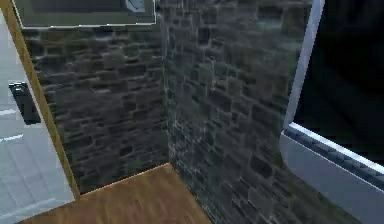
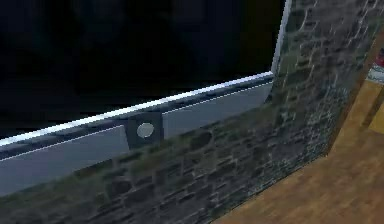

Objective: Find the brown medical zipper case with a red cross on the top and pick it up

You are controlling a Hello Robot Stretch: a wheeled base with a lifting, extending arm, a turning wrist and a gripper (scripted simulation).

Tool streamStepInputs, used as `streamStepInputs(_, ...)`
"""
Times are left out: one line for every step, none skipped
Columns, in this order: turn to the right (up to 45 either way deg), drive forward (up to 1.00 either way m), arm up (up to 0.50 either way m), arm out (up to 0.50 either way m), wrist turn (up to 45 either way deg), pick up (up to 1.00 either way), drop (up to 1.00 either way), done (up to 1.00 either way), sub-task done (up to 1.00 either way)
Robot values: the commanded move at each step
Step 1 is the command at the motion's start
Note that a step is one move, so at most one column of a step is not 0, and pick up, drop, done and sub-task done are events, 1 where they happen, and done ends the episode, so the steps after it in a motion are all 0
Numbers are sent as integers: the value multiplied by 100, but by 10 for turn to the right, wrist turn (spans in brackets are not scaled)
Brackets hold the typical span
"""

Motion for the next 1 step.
streamStepInputs(-450,0,0,0,0,0,0,0,0)
